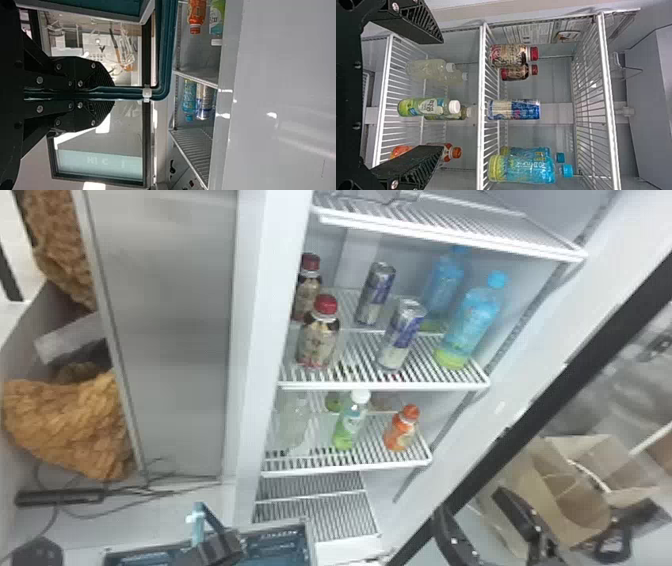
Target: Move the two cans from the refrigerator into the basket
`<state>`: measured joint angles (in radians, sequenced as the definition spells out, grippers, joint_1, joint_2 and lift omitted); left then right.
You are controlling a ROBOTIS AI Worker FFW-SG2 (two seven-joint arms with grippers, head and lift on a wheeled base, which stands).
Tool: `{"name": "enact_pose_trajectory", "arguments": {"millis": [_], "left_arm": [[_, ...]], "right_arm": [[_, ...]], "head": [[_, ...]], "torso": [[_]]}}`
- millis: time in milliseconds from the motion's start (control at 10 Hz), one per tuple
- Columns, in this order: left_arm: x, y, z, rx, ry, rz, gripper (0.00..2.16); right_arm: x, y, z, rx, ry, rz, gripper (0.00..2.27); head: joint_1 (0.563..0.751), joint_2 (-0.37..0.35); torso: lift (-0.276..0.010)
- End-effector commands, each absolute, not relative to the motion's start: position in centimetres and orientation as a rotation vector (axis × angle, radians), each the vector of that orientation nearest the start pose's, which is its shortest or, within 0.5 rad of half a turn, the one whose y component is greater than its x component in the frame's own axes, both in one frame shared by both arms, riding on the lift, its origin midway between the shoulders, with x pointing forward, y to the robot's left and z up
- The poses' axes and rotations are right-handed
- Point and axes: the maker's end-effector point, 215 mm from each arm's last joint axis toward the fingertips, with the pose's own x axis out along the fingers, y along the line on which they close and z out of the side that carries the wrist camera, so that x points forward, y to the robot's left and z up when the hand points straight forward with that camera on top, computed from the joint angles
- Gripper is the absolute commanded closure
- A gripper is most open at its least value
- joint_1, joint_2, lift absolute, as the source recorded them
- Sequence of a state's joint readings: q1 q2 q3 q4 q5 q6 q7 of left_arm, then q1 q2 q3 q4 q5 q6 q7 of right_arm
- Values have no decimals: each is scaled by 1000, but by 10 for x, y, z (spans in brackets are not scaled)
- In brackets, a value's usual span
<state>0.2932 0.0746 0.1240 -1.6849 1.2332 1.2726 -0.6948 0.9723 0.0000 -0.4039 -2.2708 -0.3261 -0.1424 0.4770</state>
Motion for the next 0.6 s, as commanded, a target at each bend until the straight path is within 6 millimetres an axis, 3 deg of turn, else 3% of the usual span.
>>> {"name": "enact_pose_trajectory", "arguments": {"millis": [0, 500], "left_arm": [[301, 20, -373, -1520, 798, -1075, 1191], [300, 20, -374, -1528, 797, -1072, 1191]], "right_arm": [[292, -321, -314, 7, 75, 169, 91], [296, -321, -310, 8, 65, 164, 91]], "head": [[695, -350], [695, -350]], "torso": [[-31], [-31]]}}
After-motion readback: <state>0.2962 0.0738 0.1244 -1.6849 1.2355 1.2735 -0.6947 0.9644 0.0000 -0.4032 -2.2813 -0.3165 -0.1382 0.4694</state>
